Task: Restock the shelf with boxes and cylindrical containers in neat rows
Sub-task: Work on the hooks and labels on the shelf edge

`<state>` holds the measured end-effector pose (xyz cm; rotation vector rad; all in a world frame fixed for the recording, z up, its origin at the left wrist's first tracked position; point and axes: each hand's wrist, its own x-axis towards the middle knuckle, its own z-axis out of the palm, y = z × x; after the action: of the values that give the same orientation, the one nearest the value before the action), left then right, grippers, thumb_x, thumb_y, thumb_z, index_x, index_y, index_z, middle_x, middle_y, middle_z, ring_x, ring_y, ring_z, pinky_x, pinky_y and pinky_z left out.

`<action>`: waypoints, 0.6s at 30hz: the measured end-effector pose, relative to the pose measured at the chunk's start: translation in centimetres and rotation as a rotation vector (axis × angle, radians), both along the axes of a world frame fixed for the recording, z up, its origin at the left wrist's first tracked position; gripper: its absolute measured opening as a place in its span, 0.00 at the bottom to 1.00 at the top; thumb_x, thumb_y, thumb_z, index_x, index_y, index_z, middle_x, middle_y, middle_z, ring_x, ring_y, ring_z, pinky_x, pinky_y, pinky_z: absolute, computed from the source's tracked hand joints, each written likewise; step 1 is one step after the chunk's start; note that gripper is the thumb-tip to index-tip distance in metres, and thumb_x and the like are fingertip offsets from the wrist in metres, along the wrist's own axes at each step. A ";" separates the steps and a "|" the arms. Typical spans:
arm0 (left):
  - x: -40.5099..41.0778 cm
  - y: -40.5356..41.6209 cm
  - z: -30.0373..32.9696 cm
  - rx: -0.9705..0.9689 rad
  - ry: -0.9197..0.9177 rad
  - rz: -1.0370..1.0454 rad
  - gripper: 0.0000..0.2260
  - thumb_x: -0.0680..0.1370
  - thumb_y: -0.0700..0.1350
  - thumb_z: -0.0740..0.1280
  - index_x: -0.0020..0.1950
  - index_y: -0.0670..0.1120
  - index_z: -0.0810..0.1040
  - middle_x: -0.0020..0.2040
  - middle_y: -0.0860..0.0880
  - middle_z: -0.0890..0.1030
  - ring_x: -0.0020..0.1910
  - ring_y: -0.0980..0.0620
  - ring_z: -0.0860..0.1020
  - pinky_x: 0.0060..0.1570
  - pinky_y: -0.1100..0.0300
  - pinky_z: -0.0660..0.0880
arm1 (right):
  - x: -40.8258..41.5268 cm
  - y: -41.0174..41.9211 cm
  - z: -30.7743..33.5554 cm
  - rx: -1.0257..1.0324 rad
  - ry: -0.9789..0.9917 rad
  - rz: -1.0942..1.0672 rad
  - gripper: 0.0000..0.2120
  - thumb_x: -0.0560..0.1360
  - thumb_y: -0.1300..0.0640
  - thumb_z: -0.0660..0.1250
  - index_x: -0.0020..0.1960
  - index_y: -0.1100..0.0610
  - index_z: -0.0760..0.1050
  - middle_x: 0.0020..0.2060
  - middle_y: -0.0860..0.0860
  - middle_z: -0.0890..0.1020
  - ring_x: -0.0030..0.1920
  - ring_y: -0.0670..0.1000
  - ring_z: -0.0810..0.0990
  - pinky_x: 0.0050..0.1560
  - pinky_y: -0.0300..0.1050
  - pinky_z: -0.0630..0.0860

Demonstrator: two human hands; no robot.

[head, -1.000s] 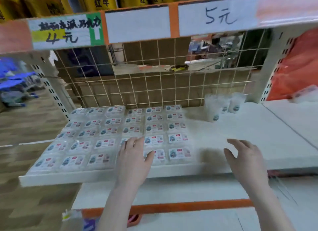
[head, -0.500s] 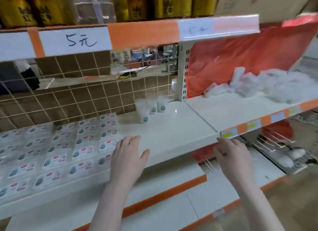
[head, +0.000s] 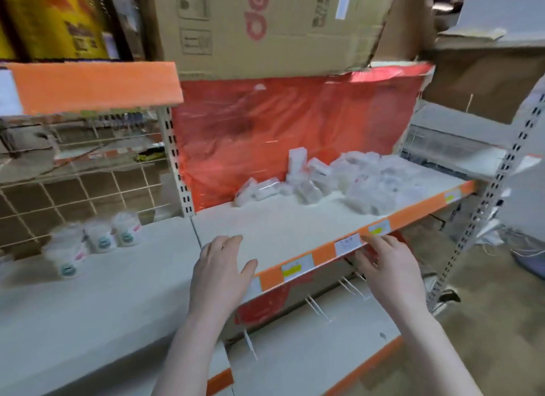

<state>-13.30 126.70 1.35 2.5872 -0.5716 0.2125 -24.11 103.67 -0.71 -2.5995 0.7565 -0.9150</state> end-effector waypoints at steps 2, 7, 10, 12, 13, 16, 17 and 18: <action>0.5 -2.9 0.1 0.005 -0.005 -0.008 0.23 0.78 0.54 0.62 0.72 0.50 0.65 0.69 0.52 0.68 0.69 0.50 0.63 0.66 0.58 0.61 | 0.5 -3.0 -0.1 0.000 -0.004 0.006 0.15 0.69 0.63 0.72 0.55 0.63 0.79 0.46 0.62 0.81 0.47 0.64 0.77 0.45 0.55 0.73; 2.7 -8.5 -0.1 0.016 -0.008 -0.039 0.23 0.78 0.54 0.61 0.72 0.50 0.65 0.69 0.52 0.67 0.69 0.51 0.63 0.65 0.58 0.62 | 3.2 -7.9 -1.0 0.059 -0.004 0.030 0.16 0.74 0.60 0.67 0.61 0.60 0.76 0.53 0.58 0.79 0.54 0.61 0.74 0.51 0.53 0.69; 4.7 -11.6 -0.5 0.019 -0.011 -0.054 0.23 0.78 0.53 0.62 0.72 0.50 0.65 0.69 0.51 0.67 0.69 0.50 0.63 0.65 0.58 0.61 | 5.2 -10.0 -1.6 0.080 -0.010 0.042 0.15 0.74 0.60 0.66 0.61 0.60 0.76 0.54 0.58 0.79 0.57 0.59 0.74 0.54 0.53 0.69; 6.4 -13.9 -0.9 0.008 -0.010 -0.066 0.23 0.78 0.53 0.63 0.72 0.49 0.66 0.69 0.51 0.68 0.69 0.50 0.63 0.65 0.57 0.61 | 6.5 -11.9 -2.1 0.077 0.004 0.037 0.15 0.74 0.60 0.67 0.61 0.59 0.76 0.53 0.57 0.79 0.56 0.60 0.74 0.53 0.53 0.69; 7.2 -15.0 -1.2 0.002 -0.012 -0.074 0.23 0.78 0.53 0.63 0.72 0.49 0.67 0.69 0.50 0.68 0.69 0.49 0.63 0.65 0.57 0.61 | 7.1 -12.8 -2.3 0.081 0.022 0.026 0.15 0.74 0.59 0.67 0.61 0.59 0.76 0.54 0.57 0.79 0.56 0.59 0.74 0.53 0.52 0.69; 9.8 -18.1 -1.6 0.000 0.006 -0.089 0.23 0.78 0.53 0.63 0.71 0.49 0.67 0.70 0.50 0.68 0.69 0.48 0.63 0.66 0.56 0.62 | 8.8 -15.7 -2.4 0.084 0.067 0.006 0.16 0.74 0.59 0.67 0.62 0.58 0.76 0.54 0.56 0.79 0.55 0.59 0.74 0.54 0.52 0.69; 10.6 -19.2 -1.7 0.000 0.015 -0.090 0.23 0.78 0.53 0.63 0.71 0.49 0.67 0.70 0.50 0.68 0.69 0.48 0.63 0.66 0.56 0.62 | 9.3 -16.7 -2.4 0.079 0.070 0.003 0.16 0.74 0.59 0.67 0.61 0.58 0.76 0.53 0.56 0.79 0.55 0.60 0.74 0.53 0.53 0.69; 11.3 -20.0 -1.8 0.005 0.015 -0.094 0.23 0.78 0.53 0.63 0.71 0.49 0.67 0.70 0.50 0.68 0.69 0.48 0.63 0.66 0.55 0.62 | 9.8 -17.5 -2.4 0.077 0.068 -0.002 0.16 0.74 0.59 0.67 0.61 0.59 0.76 0.53 0.57 0.79 0.54 0.60 0.75 0.52 0.53 0.70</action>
<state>-2.04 106.71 -0.41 2.5574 -0.6870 0.1605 -14.29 86.14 -3.06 -2.5740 0.7964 -0.7856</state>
